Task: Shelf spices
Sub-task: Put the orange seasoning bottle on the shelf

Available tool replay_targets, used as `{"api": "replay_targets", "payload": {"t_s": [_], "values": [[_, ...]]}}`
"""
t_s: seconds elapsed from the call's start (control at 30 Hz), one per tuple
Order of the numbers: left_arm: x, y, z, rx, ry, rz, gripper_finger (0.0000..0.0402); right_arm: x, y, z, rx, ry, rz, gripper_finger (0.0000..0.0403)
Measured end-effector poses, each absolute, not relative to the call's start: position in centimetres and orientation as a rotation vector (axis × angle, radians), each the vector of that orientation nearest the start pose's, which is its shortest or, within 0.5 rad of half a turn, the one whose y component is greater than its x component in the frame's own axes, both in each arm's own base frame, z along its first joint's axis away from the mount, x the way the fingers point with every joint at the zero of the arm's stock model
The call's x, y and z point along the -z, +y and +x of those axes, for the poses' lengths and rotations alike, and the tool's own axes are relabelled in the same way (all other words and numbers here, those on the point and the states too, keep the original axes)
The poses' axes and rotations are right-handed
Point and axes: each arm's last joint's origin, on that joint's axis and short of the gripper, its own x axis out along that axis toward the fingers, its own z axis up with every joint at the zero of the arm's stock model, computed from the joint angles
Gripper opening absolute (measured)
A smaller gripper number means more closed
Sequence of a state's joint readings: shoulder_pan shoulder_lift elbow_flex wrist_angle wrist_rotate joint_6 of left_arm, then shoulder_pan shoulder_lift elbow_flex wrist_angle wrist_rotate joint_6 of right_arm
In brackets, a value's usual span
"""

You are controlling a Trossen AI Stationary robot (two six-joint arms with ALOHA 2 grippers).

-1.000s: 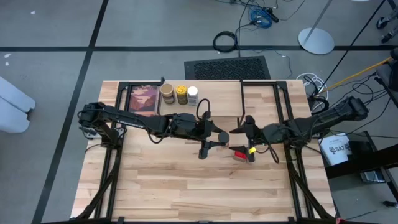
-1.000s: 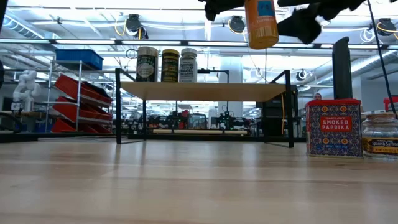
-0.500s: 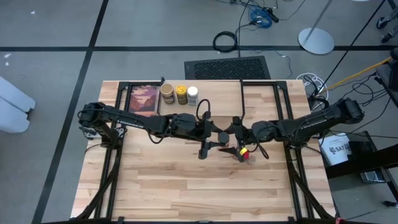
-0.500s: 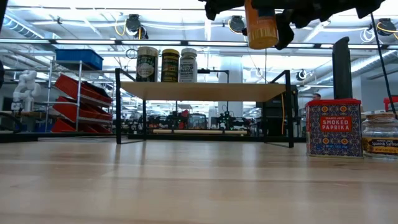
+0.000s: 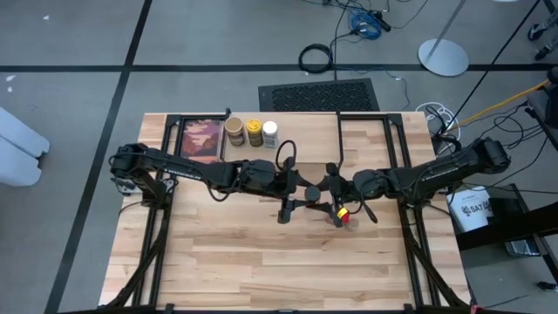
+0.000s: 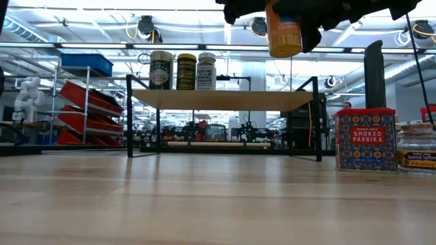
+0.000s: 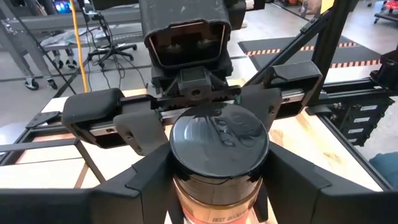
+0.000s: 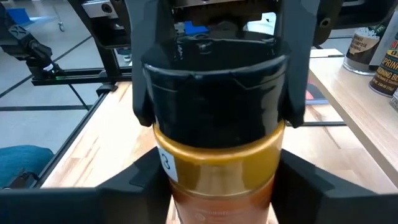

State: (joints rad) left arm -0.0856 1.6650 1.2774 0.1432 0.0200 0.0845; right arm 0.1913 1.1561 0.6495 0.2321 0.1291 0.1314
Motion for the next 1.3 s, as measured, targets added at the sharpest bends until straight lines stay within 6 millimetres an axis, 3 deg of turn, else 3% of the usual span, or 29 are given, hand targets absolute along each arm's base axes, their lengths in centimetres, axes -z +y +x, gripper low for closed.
{"api": "replay_targets", "payload": {"t_s": [0.17,0.43,0.77,1.07,1.3], "values": [[-30.6,-3.4,38.7,0.109,0.24,0.093,0.0226,-25.3,4.4,24.6,-0.044,0.275,0.086,0.018],[-30.6,-3.3,38.7,0.101,0.237,0.093,0.0233,-25.3,4.4,24.6,-0.045,0.271,0.082,0.0185],[-31.0,-3.3,38.5,0.05,0.221,0.081,0.0341,-25.9,4.2,24.7,-0.039,0.252,0.073,0.0185],[-34.5,-4.2,35.8,0.008,0.16,0.138,0.0383,-26.2,2.7,25.0,0.018,0.243,0.038,0.0186],[-38.5,-4.6,31.5,-0.276,0.123,0.251,0.0384,-29.3,-1.1,25.7,0.153,0.162,-0.102,0.0186]]}}
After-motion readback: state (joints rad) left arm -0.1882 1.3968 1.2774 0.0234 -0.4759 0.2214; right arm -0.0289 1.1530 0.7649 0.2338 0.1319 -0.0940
